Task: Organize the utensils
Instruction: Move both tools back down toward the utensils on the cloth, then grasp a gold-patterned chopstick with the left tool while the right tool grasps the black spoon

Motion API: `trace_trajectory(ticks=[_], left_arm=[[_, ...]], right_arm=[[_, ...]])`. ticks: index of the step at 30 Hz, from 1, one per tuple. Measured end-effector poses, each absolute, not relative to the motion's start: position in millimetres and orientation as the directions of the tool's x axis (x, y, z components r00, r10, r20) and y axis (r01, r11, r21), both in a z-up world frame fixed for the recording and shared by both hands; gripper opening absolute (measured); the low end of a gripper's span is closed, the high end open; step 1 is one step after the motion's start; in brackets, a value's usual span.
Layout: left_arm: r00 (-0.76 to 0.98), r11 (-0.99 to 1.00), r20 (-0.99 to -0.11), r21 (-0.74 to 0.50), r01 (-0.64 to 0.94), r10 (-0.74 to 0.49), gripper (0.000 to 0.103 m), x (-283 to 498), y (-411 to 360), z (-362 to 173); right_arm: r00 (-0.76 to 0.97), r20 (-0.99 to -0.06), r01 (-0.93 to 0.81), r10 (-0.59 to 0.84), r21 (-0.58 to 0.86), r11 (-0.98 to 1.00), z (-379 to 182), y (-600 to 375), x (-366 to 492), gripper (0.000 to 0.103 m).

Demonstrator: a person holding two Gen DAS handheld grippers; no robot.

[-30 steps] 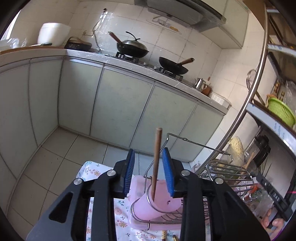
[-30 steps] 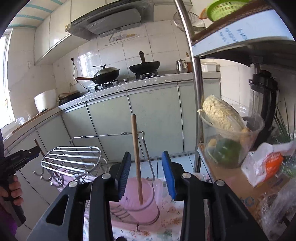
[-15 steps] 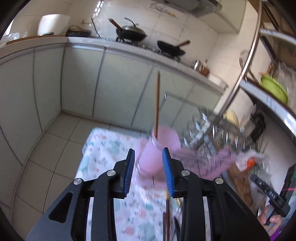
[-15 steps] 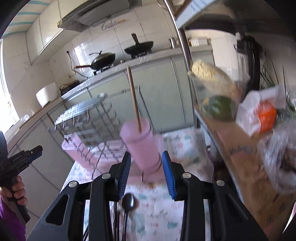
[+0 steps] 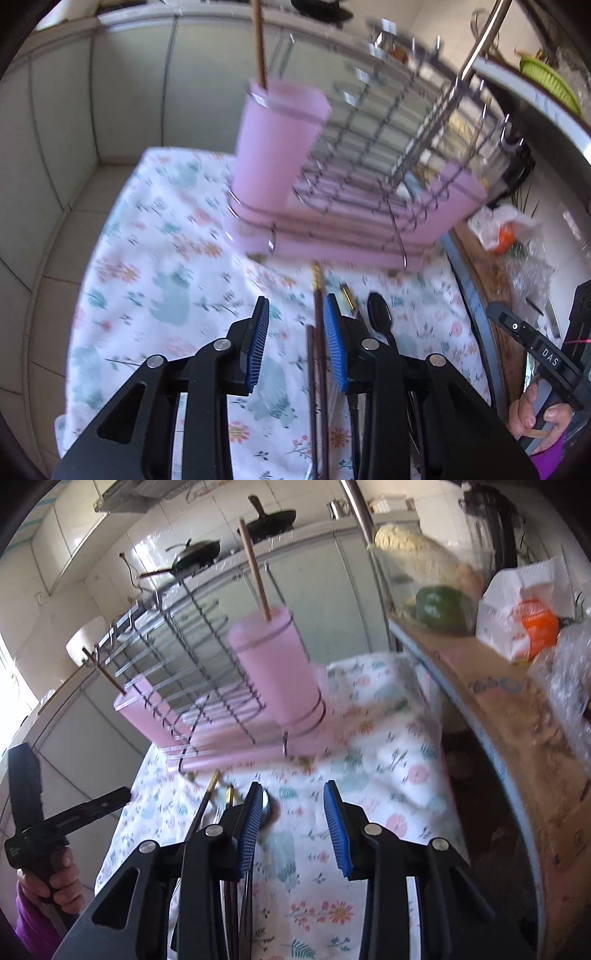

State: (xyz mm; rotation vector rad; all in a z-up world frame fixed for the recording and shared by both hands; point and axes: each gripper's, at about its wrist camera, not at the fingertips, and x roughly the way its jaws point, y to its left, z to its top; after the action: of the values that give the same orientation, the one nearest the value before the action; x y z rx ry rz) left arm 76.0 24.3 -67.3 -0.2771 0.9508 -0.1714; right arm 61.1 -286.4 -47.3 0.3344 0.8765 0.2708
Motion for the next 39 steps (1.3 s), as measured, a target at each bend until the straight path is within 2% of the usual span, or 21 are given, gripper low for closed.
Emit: trace_trajectory(ticks=[1,3,6,12,17,19,20,27,39], left_arm=[[0.551,0.951,-0.789,-0.307,0.031,-0.272,0.030,81.3,19.4,-70.0],[0.499,0.955,-0.821,-0.294,0.047,-0.277,0.021,94.1,9.4,-79.4],[0.430,0.960,-0.861,-0.273,0.060,-0.272,0.015,114.5,-3.6,-92.9],[0.362,0.978,-0.908,-0.198,0.073,-0.211,0.015,146.0,-27.3,-115.2],[0.330,0.987,-0.930,-0.147,0.067,-0.161,0.015,163.5,-36.8,-132.7],[0.334,0.988,-0.930,-0.139,0.066,-0.154,0.012,164.6,-37.5,-134.7],[0.342,0.988,-0.927,-0.136,0.072,-0.152,0.006,163.8,-37.4,-134.0],[0.395,0.972,-0.890,-0.229,0.044,-0.228,0.005,141.8,-11.4,-114.5],[0.480,0.925,-0.815,-0.379,-0.015,-0.326,0.005,110.2,37.0,-88.1]], right_arm=[[0.603,-0.708,-0.097,0.367,0.392,0.915,-49.4,-285.4,62.2,0.034],[0.583,-0.720,-0.106,0.376,0.392,0.914,-53.5,-282.6,64.7,0.032],[0.533,-0.730,-0.119,0.426,0.434,0.893,-61.3,-279.3,71.7,0.030],[0.460,-0.745,-0.122,0.483,0.486,0.866,-75.1,-274.5,88.6,0.023],[0.416,-0.754,-0.125,0.508,0.506,0.853,-85.6,-267.9,100.7,0.022],[0.397,-0.757,-0.128,0.519,0.515,0.848,-89.0,-264.7,105.6,0.022],[0.390,-0.758,-0.129,0.522,0.517,0.846,-90.6,-263.0,107.8,0.022],[0.313,-0.772,-0.128,0.554,0.544,0.829,-106.3,-246.0,126.3,0.022],[0.257,-0.828,-0.099,0.498,0.490,0.866,-136.0,-220.4,150.5,0.021]])
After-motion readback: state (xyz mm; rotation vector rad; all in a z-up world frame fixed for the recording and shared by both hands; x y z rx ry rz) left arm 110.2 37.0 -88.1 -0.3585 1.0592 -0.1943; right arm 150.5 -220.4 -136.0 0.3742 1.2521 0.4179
